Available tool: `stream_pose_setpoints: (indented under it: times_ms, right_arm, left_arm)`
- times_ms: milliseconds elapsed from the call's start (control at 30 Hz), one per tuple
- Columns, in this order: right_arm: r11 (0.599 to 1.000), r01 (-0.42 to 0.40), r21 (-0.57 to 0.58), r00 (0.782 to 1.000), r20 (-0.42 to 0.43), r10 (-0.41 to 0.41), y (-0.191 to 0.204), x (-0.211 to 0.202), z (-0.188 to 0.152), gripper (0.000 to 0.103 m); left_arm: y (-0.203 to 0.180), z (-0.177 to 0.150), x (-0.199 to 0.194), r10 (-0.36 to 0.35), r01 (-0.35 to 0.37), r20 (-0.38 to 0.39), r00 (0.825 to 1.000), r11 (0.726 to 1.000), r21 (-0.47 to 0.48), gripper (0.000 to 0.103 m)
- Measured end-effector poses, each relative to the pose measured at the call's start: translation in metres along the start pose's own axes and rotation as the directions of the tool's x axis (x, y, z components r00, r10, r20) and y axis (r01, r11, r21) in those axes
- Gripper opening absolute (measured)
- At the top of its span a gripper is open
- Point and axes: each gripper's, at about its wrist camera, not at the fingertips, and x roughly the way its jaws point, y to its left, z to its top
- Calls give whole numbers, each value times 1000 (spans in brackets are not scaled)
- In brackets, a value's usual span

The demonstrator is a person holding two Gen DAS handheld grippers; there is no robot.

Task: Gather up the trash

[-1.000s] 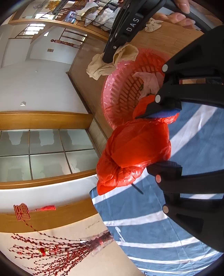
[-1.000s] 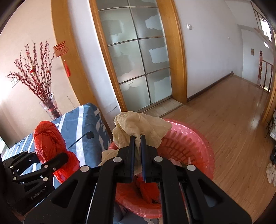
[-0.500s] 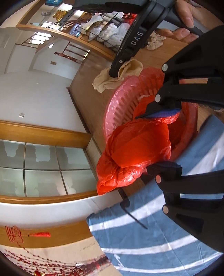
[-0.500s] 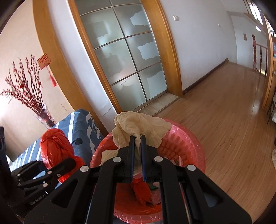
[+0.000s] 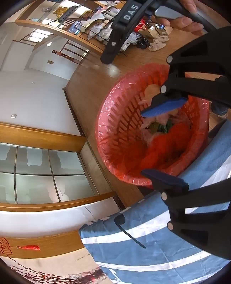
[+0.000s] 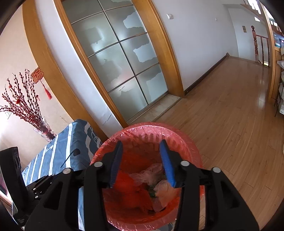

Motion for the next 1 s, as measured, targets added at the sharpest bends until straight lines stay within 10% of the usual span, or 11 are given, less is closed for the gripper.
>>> stream_pose_setpoints:
  times_ms: [333,533,767,1000]
  right_arm:
    - [981,111,-161,985,145,-88,38,-52,-24,97]
    - [945,181,-273,970,207,-126,70,-82,-57,101]
    - [936,159,-315,968,238,-85,89,-116,-96,101]
    - [931,116,-345,983,177,-56,107,-128,-125,101]
  left_arm:
    - [20,-35,-72,171,-170,134,976,985,-18,80]
    - [44,-83,-145,333,-319,224,916,943,-99,97]
    - [69,-137,-211,544,-490,248,801,835,-249,99]
    - [66,-171,-246,597,-523,268,756,797,-302,99]
